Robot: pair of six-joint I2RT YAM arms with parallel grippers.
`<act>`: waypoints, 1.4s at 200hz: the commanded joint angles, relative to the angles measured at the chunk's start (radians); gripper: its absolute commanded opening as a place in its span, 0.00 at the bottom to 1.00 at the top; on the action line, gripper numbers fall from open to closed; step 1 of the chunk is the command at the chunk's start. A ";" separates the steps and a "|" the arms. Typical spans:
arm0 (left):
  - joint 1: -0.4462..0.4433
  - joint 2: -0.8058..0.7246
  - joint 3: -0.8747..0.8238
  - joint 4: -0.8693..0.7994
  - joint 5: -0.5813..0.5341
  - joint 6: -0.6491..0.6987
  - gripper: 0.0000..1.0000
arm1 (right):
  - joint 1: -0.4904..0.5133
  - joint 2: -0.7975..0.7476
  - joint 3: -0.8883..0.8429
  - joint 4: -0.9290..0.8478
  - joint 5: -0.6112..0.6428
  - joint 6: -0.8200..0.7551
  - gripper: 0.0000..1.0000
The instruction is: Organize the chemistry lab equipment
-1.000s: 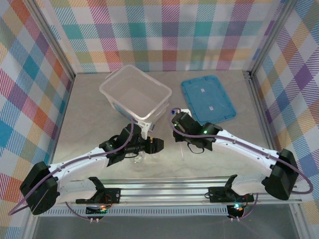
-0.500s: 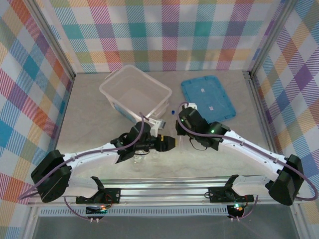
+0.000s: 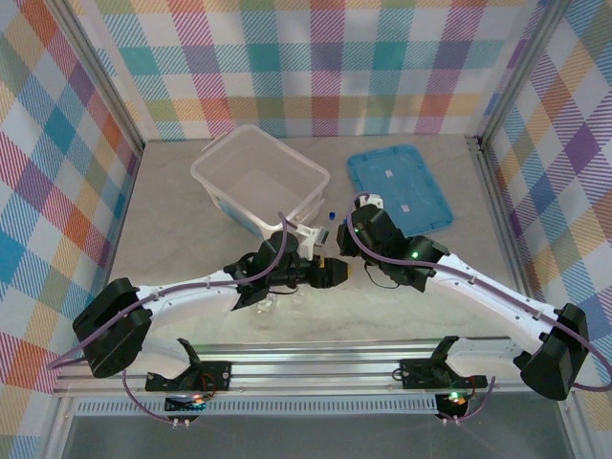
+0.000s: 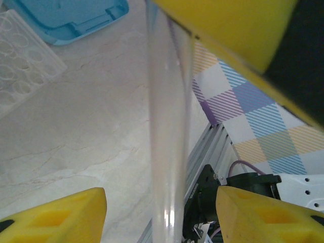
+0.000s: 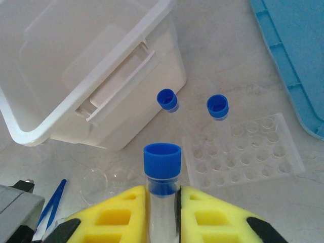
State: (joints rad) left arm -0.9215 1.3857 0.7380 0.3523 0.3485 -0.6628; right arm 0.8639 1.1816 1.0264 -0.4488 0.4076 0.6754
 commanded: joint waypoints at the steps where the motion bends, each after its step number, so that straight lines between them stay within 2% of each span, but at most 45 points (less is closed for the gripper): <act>1: -0.014 0.023 0.021 0.043 0.015 -0.008 0.58 | -0.005 -0.003 -0.004 0.039 -0.010 0.027 0.18; 52: -0.026 0.032 0.026 0.053 0.010 -0.010 0.53 | -0.007 0.006 -0.008 0.073 -0.028 0.048 0.18; 87: -0.027 0.016 0.024 0.044 0.000 -0.002 0.35 | -0.011 0.010 -0.014 0.080 -0.020 0.055 0.18; 137: -0.027 -0.010 0.017 0.015 -0.020 0.024 0.30 | -0.017 0.010 -0.014 0.080 -0.020 0.053 0.18; 197: -0.027 -0.029 0.020 -0.042 -0.041 0.072 0.13 | -0.022 0.006 -0.016 0.073 -0.020 0.055 0.18; 248: -0.027 -0.039 0.036 -0.098 -0.057 0.122 0.03 | -0.023 0.011 -0.012 0.072 -0.026 0.053 0.19; 264: -0.027 -0.047 0.037 -0.114 -0.061 0.141 0.02 | -0.025 0.006 -0.009 0.065 -0.029 0.049 0.24; 280: -0.027 -0.056 0.037 -0.145 -0.072 0.170 0.02 | -0.032 -0.009 -0.008 0.048 -0.035 0.051 0.36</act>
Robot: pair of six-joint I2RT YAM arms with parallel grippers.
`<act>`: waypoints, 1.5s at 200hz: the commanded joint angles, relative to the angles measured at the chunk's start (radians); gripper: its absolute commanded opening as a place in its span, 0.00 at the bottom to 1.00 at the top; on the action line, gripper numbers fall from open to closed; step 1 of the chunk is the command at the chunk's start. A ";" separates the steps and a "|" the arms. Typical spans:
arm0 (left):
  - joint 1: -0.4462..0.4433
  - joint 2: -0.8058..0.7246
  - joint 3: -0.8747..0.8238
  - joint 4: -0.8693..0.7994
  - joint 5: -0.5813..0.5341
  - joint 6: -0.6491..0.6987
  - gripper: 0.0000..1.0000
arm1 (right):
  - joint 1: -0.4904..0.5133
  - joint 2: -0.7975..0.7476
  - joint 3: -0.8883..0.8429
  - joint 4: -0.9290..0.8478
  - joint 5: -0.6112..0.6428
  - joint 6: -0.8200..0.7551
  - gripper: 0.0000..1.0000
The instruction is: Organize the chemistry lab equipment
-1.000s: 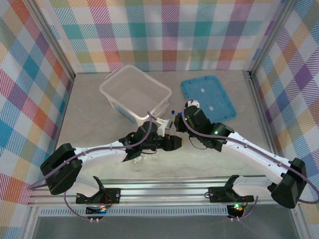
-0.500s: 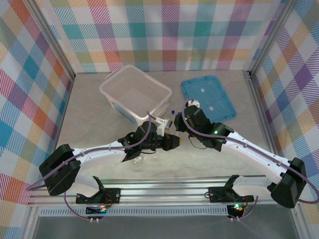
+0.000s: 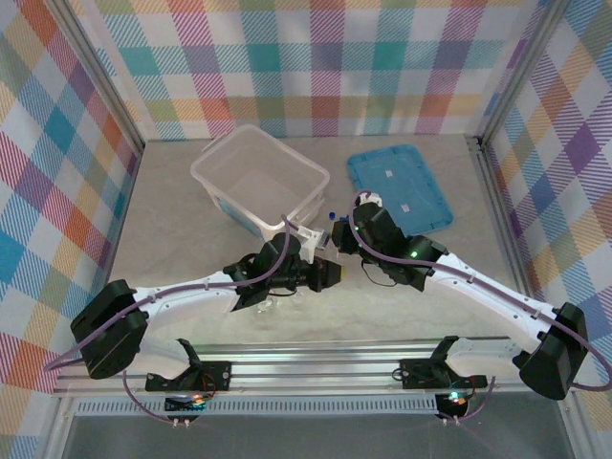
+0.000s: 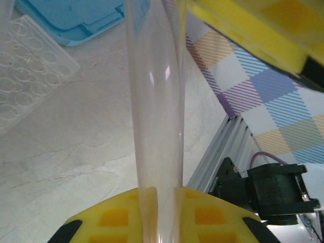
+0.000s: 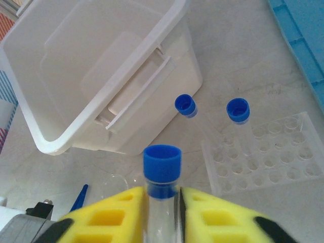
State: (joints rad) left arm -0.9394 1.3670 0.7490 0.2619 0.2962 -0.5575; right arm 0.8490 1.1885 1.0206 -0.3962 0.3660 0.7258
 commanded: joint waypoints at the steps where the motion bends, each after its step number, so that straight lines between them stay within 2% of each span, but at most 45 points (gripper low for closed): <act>1: -0.008 -0.037 0.026 -0.056 -0.021 0.066 0.02 | -0.018 -0.018 -0.002 -0.007 0.005 0.000 0.36; 42: -0.009 -0.064 0.023 -0.161 -0.079 0.189 0.02 | -0.087 -0.067 0.038 -0.101 -0.074 -0.047 0.39; 85: -0.009 -0.081 0.003 -0.195 -0.114 0.251 0.02 | -0.263 -0.035 0.129 -0.246 -0.395 -0.153 0.42; 174: -0.009 -0.107 -0.008 -0.242 -0.118 0.329 0.03 | -0.379 0.044 0.119 -0.235 -0.808 -0.218 0.44; 231: -0.009 -0.111 0.009 -0.280 -0.114 0.359 0.03 | -0.392 0.095 0.108 -0.169 -0.948 -0.211 0.46; 300: -0.009 -0.096 0.018 -0.277 -0.108 0.363 0.03 | -0.393 0.125 0.112 -0.153 -1.000 -0.217 0.45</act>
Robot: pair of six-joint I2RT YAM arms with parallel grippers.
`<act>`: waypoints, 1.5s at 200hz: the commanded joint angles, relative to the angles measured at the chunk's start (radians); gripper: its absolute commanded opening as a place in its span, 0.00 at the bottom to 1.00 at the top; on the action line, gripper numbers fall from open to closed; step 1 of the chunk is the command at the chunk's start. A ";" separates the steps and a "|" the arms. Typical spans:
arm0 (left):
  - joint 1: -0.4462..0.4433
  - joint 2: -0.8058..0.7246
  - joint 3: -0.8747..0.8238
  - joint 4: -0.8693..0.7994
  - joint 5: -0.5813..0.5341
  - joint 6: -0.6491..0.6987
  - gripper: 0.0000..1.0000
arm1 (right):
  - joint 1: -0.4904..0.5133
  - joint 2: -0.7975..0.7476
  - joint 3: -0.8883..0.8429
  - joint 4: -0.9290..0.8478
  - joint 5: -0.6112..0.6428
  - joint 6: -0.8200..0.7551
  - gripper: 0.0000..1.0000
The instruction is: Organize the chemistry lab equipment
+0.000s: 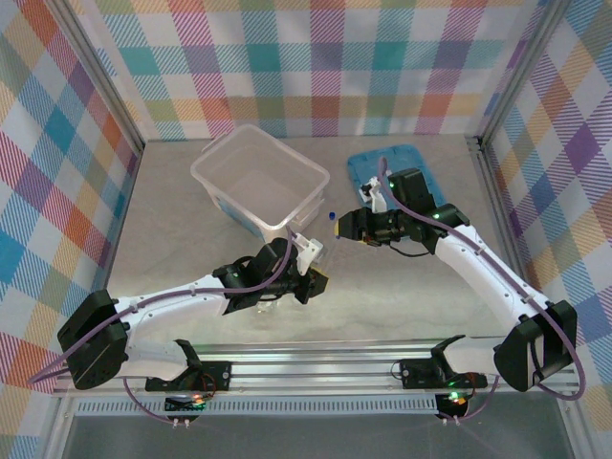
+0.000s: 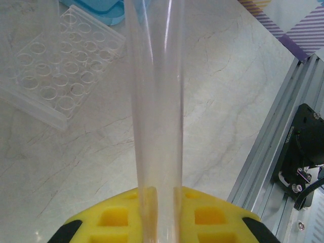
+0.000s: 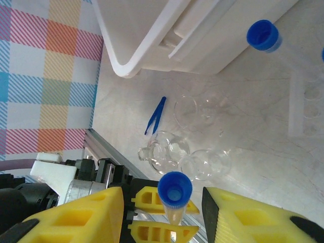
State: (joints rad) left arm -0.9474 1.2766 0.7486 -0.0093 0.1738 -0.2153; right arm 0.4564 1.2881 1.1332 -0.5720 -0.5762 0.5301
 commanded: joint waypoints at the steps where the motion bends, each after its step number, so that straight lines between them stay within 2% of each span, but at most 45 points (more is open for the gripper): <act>1: -0.001 -0.004 0.019 -0.007 0.015 0.021 0.03 | -0.001 0.026 -0.001 0.023 -0.059 -0.021 0.45; 134: -0.001 0.009 0.027 -0.013 0.018 0.036 0.02 | 0.001 0.083 -0.032 0.052 -0.162 -0.057 0.34; 228: -0.001 0.029 0.043 -0.007 0.024 0.037 0.03 | 0.036 0.097 -0.043 0.033 -0.148 -0.082 0.31; 300: -0.001 0.011 0.030 -0.012 0.011 0.036 0.03 | 0.036 0.092 -0.029 0.020 -0.126 -0.086 0.19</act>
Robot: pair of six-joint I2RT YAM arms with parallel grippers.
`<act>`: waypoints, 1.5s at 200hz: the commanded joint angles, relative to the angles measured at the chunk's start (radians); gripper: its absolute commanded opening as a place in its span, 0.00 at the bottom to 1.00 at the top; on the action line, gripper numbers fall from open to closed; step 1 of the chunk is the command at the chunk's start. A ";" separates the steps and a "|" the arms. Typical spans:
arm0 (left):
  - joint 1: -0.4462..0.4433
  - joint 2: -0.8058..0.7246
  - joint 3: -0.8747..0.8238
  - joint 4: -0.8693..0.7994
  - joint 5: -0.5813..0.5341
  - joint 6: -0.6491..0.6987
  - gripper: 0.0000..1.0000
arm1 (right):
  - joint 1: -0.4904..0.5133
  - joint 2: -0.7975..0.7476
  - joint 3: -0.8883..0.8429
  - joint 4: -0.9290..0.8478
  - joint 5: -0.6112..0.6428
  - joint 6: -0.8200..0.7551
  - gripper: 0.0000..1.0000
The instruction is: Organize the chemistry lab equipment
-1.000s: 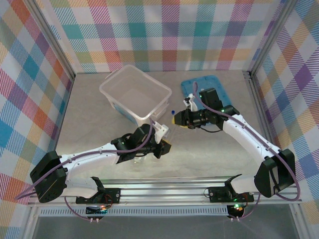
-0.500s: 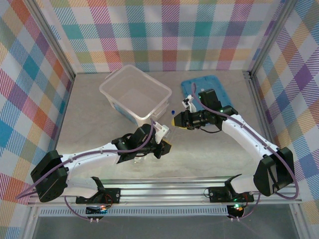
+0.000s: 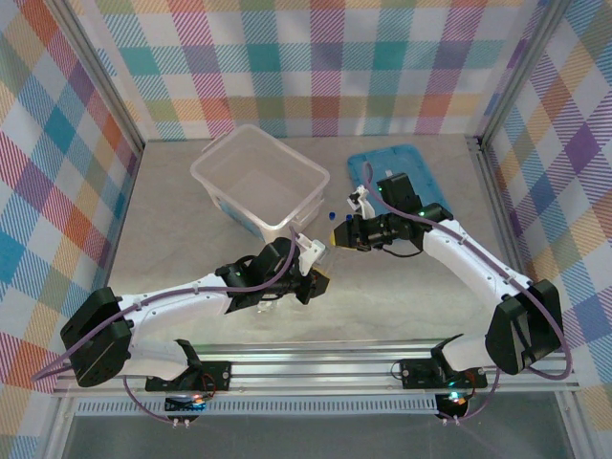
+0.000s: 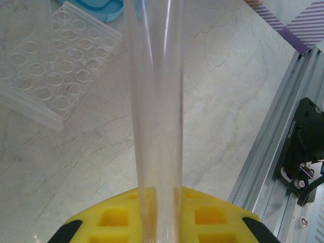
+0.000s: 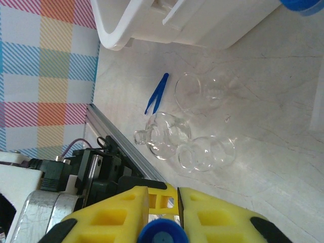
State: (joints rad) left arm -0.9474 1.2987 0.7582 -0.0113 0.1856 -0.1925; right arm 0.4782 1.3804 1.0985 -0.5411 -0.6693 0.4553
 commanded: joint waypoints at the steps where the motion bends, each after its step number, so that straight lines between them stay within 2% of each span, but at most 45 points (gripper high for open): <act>1: -0.001 -0.011 0.021 -0.009 -0.001 0.013 0.04 | 0.014 -0.001 0.006 -0.011 -0.033 -0.011 0.19; 14: -0.001 -0.015 0.017 -0.008 -0.005 0.010 0.09 | 0.014 -0.007 0.008 -0.019 -0.024 -0.015 0.18; 46: -0.001 -0.048 0.004 0.004 -0.026 -0.005 0.43 | 0.014 -0.038 0.014 -0.039 0.046 -0.019 0.16; 55: 0.000 -0.060 0.006 -0.001 -0.040 -0.007 0.47 | 0.014 -0.045 0.020 -0.049 0.070 -0.020 0.16; 111: 0.005 -0.116 -0.001 -0.049 -0.138 -0.026 0.55 | 0.014 -0.100 0.046 -0.101 0.295 -0.028 0.15; 156: 0.019 -0.139 -0.013 -0.095 -0.201 -0.041 0.61 | 0.030 -0.178 0.022 -0.099 0.596 -0.007 0.14; 172: 0.024 -0.147 -0.013 -0.104 -0.205 -0.045 0.70 | 0.067 -0.192 0.021 -0.090 0.722 -0.013 0.13; 190: 0.028 -0.153 -0.014 -0.106 -0.204 -0.042 0.70 | 0.129 -0.201 0.020 -0.070 0.881 -0.019 0.13; 222: 0.036 -0.157 -0.012 -0.123 -0.224 -0.051 0.75 | 0.208 -0.213 0.000 -0.020 1.090 -0.029 0.13; 263: 0.058 -0.175 -0.024 -0.150 -0.263 -0.067 0.85 | 0.220 -0.225 -0.059 0.079 1.180 -0.045 0.13; 300: 0.083 -0.207 -0.049 -0.152 -0.269 -0.086 0.87 | 0.219 -0.192 -0.084 0.139 1.203 -0.053 0.12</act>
State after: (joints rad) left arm -0.8845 1.1252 0.7311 -0.1402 -0.0647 -0.2588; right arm 0.6933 1.1736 1.0367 -0.4892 0.4740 0.4240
